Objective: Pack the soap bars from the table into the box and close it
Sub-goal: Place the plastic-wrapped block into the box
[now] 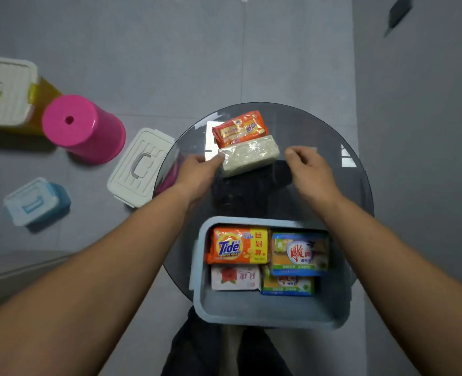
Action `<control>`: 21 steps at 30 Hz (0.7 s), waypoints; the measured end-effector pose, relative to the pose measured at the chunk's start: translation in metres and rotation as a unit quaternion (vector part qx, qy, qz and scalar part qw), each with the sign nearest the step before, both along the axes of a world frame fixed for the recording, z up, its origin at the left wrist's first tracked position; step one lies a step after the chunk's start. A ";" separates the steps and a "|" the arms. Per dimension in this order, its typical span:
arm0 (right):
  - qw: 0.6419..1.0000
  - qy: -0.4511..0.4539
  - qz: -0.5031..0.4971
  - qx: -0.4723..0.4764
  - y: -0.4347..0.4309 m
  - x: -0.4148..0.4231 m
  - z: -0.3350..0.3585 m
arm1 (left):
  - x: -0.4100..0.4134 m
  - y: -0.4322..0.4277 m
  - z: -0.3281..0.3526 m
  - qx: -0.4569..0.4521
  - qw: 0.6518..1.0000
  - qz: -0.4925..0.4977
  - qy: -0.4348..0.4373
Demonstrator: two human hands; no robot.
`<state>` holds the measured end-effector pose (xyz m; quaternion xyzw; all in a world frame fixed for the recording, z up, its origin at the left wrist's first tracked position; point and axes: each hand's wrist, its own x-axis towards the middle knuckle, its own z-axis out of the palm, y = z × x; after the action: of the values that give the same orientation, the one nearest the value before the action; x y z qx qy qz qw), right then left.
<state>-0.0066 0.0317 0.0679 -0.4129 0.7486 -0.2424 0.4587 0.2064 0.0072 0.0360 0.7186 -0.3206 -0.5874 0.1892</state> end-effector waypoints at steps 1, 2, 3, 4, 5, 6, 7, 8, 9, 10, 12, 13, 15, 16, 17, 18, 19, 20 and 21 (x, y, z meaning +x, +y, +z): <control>1.000 -0.010 0.003 0.014 -0.014 0.003 -0.012 | -0.003 -0.011 -0.012 0.021 1.000 -0.016 -0.001; 0.999 -0.020 0.004 0.029 -0.026 0.007 -0.024 | -0.006 -0.020 -0.023 0.043 0.999 -0.032 0.003; 0.999 -0.028 0.004 0.043 -0.036 0.009 -0.035 | -0.008 -0.028 -0.033 0.057 0.997 -0.044 0.012; 0.998 -0.034 0.006 0.056 -0.044 0.011 -0.046 | -0.009 -0.033 -0.045 0.067 0.996 -0.053 0.021; 0.997 -0.040 0.007 0.070 -0.051 0.012 -0.056 | -0.010 -0.037 -0.051 0.075 0.995 -0.062 0.028; 0.996 -0.046 0.004 0.080 -0.055 0.013 -0.064 | -0.012 -0.039 -0.055 0.081 0.994 -0.066 0.031; 0.995 -0.055 -0.001 0.089 -0.058 0.013 -0.072 | -0.013 -0.040 -0.057 0.079 0.994 -0.066 0.035; 0.993 -0.067 -0.007 0.097 -0.059 0.014 -0.078 | -0.015 -0.039 -0.056 0.071 0.994 -0.067 0.039; 0.991 -0.081 -0.010 0.104 -0.059 0.013 -0.084 | -0.015 -0.038 -0.059 0.061 0.995 -0.067 0.038; 0.990 -0.092 -0.012 0.108 -0.059 0.013 -0.089 | -0.015 -0.037 -0.062 0.056 0.996 -0.064 0.039; 0.989 -0.109 -0.010 0.102 -0.059 0.013 -0.093 | -0.014 -0.034 -0.066 0.057 0.996 -0.053 0.052; 0.988 -0.115 -0.009 0.099 -0.059 0.013 -0.093 | -0.014 -0.033 -0.066 0.055 0.996 -0.044 0.060; 0.989 -0.116 -0.002 0.094 -0.058 0.014 -0.090 | -0.015 -0.031 -0.065 0.049 0.996 -0.025 0.067; 0.989 -0.112 0.003 0.093 -0.056 0.013 -0.088 | -0.016 -0.030 -0.064 0.047 0.997 -0.020 0.063; 0.990 -0.108 0.007 0.094 -0.053 0.013 -0.085 | -0.017 -0.029 -0.062 0.043 0.997 -0.015 0.057; 0.990 -0.105 0.007 0.093 -0.050 0.012 -0.082 | -0.017 -0.027 -0.059 0.038 0.998 -0.013 0.054; 0.990 -0.106 0.006 0.091 -0.046 0.011 -0.078 | -0.018 -0.025 -0.054 0.034 0.998 -0.014 0.053; 0.990 -0.108 0.004 0.088 -0.042 0.010 -0.072 | -0.018 -0.023 -0.049 0.030 0.998 -0.018 0.053; 0.991 -0.107 0.003 0.085 -0.038 0.010 -0.064 | -0.018 -0.020 -0.043 0.023 0.998 -0.023 0.053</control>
<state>0.0033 -0.0061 0.0041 -0.3463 0.7118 -0.2189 0.5705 0.1883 -0.0125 -0.0069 0.6832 -0.3131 -0.6361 0.1751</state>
